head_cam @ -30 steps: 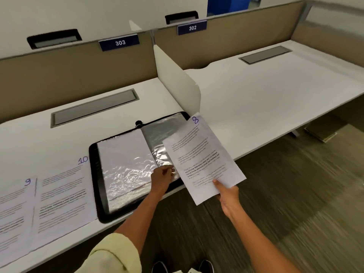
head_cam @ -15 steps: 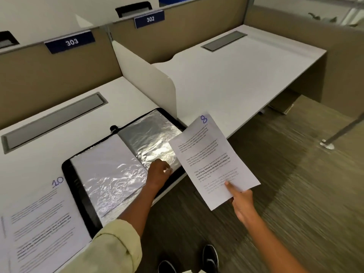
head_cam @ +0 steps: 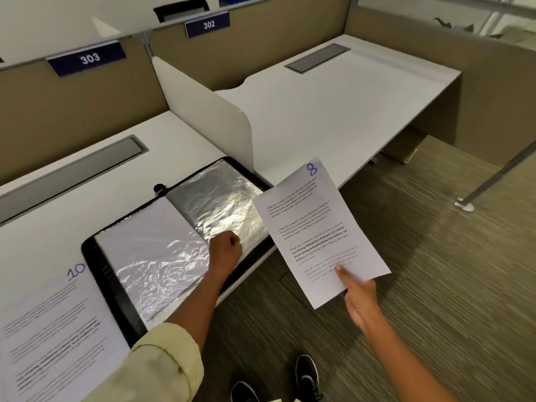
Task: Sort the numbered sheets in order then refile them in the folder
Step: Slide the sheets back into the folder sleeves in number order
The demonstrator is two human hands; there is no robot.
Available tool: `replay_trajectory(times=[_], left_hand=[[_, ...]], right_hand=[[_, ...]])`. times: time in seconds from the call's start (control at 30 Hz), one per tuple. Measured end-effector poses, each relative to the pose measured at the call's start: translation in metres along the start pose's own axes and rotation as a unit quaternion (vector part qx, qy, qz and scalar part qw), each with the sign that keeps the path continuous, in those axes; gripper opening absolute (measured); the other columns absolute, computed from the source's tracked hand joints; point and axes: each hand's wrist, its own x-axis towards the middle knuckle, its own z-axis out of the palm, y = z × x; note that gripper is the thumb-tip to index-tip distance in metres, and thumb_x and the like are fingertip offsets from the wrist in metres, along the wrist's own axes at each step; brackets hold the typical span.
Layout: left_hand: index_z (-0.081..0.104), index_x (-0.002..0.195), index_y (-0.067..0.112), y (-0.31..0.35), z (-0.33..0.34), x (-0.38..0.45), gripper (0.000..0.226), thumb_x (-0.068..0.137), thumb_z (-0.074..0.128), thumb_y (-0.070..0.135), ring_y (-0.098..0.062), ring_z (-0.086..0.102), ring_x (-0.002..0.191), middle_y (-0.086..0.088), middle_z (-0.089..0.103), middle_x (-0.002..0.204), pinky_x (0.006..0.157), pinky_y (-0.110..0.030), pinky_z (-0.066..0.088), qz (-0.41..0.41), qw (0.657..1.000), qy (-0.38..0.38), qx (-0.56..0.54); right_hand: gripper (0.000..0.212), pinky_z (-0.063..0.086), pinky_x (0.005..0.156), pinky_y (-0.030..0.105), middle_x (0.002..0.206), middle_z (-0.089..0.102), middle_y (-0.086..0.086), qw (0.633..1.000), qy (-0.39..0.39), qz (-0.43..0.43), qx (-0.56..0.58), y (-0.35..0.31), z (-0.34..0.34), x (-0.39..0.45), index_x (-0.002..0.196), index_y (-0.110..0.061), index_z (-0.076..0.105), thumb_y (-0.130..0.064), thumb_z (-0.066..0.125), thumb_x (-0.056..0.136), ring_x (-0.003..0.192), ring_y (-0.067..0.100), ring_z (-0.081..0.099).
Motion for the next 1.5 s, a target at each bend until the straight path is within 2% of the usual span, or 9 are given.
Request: replay_trajectory(times=[0.13,0.3,0.43,0.57,0.73,1.0,1.13,1.23,1.5], left_hand=[[0.058,0.064,0.010,0.000,0.002,0.002,0.020,0.080,0.069,0.007,-0.019,0.057,0.064,-0.003,0.061,0.064,0.064,-0.034,0.046,-0.016,0.999,0.036,0.000],[0.062,0.071,0.009,-0.004,0.006,-0.003,0.017,0.087,0.065,0.013,-0.020,0.056,0.070,-0.003,0.063,0.075,0.066,-0.033,0.040,0.013,0.997,0.069,0.002],[0.068,0.089,0.005,-0.004,0.011,-0.009,0.016,0.094,0.058,0.016,-0.018,0.055,0.081,-0.005,0.065,0.092,0.072,-0.028,0.034,0.020,0.996,0.088,0.006],[0.063,0.083,0.005,-0.002,0.014,-0.016,0.014,0.094,0.057,0.012,-0.020,0.055,0.076,-0.006,0.062,0.085,0.069,-0.029,0.034,0.049,0.991,0.125,-0.002],[0.052,0.079,0.010,0.002,0.015,-0.018,0.019,0.095,0.056,0.019,-0.017,0.048,0.070,-0.002,0.053,0.080,0.066,-0.028,0.032,0.071,0.986,0.149,-0.002],[0.052,0.081,0.013,0.006,0.026,-0.011,0.016,0.093,0.059,0.019,-0.014,0.048,0.073,-0.002,0.054,0.083,0.066,-0.026,0.034,0.100,0.992,0.072,-0.003],[0.057,0.082,0.011,0.002,0.030,-0.004,0.012,0.092,0.061,0.016,-0.016,0.052,0.074,-0.005,0.059,0.084,0.067,-0.029,0.039,0.091,0.995,0.032,0.008],[0.061,0.084,0.009,-0.003,0.030,0.001,0.008,0.090,0.061,0.014,-0.021,0.056,0.077,-0.007,0.061,0.086,0.069,-0.034,0.046,0.091,0.996,0.004,0.020],[0.063,0.089,0.006,-0.004,0.032,0.003,0.006,0.088,0.058,0.009,-0.025,0.055,0.083,-0.010,0.060,0.090,0.070,-0.032,0.040,0.079,0.995,-0.017,0.060]], right_hand=[[0.044,0.053,0.095,0.037,0.117,0.072,0.005,1.000,-0.010,-0.006,-0.018,0.004,-0.005,-0.003,0.121,-0.018,0.062,0.005,0.070,0.085,0.111,0.017,0.067],[0.044,0.060,0.085,0.030,0.116,0.073,0.007,0.999,0.001,-0.007,-0.048,0.020,-0.021,-0.008,0.120,-0.012,0.063,0.000,0.075,0.079,0.111,0.021,0.067],[0.073,0.056,0.095,0.044,0.116,0.073,0.008,0.997,-0.001,-0.005,-0.073,0.028,-0.028,-0.019,0.121,-0.011,0.063,-0.024,0.095,0.057,0.110,0.023,0.068],[0.041,0.052,0.098,0.055,0.114,0.073,0.009,0.995,0.028,-0.004,-0.100,0.041,-0.032,-0.023,0.117,-0.010,0.064,-0.002,0.077,0.079,0.109,0.026,0.068],[0.035,0.053,0.097,0.055,0.112,0.073,0.008,0.992,0.057,-0.005,-0.115,0.050,-0.033,-0.029,0.112,-0.013,0.065,0.002,0.073,0.082,0.108,0.025,0.068],[0.039,0.055,0.094,0.054,0.114,0.073,0.006,0.991,0.040,0.009,-0.124,0.065,-0.022,-0.036,0.118,-0.013,0.063,-0.002,0.074,0.083,0.110,0.025,0.067],[0.035,0.060,0.080,0.041,0.114,0.072,0.003,0.989,-0.010,0.034,-0.141,0.065,-0.012,-0.042,0.117,-0.018,0.062,-0.002,0.071,0.087,0.109,0.022,0.067],[0.037,0.059,0.085,0.047,0.115,0.073,0.001,0.987,-0.043,0.048,-0.149,0.060,-0.012,-0.042,0.119,-0.021,0.061,-0.005,0.071,0.087,0.112,0.022,0.066],[0.048,0.053,0.094,0.053,0.109,0.073,0.013,0.992,-0.039,0.049,-0.111,0.017,-0.027,-0.020,0.120,-0.008,0.063,-0.043,0.062,0.086,0.109,0.029,0.067]])
